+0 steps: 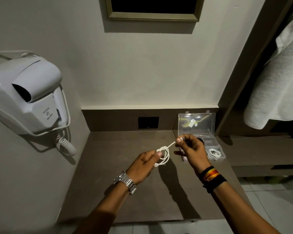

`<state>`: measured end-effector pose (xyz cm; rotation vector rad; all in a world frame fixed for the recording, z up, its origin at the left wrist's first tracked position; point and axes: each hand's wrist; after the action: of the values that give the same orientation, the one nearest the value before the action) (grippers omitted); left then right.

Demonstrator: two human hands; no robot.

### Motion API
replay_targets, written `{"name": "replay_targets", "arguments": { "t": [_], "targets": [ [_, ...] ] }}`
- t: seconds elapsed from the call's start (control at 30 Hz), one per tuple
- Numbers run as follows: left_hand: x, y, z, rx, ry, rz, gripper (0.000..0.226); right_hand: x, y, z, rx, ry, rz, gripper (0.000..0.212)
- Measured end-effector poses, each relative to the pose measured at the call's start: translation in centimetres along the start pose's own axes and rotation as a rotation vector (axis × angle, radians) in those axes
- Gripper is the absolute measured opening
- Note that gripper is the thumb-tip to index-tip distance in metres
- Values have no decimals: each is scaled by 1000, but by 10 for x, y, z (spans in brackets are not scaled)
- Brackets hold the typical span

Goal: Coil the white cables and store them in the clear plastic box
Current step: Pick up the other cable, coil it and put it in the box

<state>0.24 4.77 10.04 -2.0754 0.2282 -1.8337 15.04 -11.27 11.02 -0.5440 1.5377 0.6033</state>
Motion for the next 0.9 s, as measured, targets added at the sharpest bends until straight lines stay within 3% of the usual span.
{"name": "replay_targets", "arguments": {
  "t": [0.17, 0.3, 0.37, 0.47, 0.73, 0.9],
  "targets": [
    [2, 3, 11, -4, -7, -188, 40, 14, -8, 1, -76, 137, 81, 13],
    [2, 6, 19, -28, -32, -300, 44, 19, -4, 0, -84, 114, 35, 13],
    [4, 8, 20, -29, -43, -342, 35, 22, 4, -1, -57, 92, -6, 14],
    [8, 9, 18, -33, -22, -307, 34, 26, 16, -6, -16, 55, -56, 18],
    [3, 11, 7, -16, -8, -56, 35, 0, 29, -11, -101, 158, 318, 17],
    [1, 11, 0, 28, -25, -40, 33, -15, 29, -17, -258, 167, 173, 26]
  ]
}}
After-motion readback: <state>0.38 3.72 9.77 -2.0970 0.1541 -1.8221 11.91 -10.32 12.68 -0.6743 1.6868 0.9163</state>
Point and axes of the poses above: each hand's wrist, its own z-axis towards the middle knuckle, its own y-axis out of the palm, x = y × z, and after that the axes turned 12 degrees about -x, right-handed
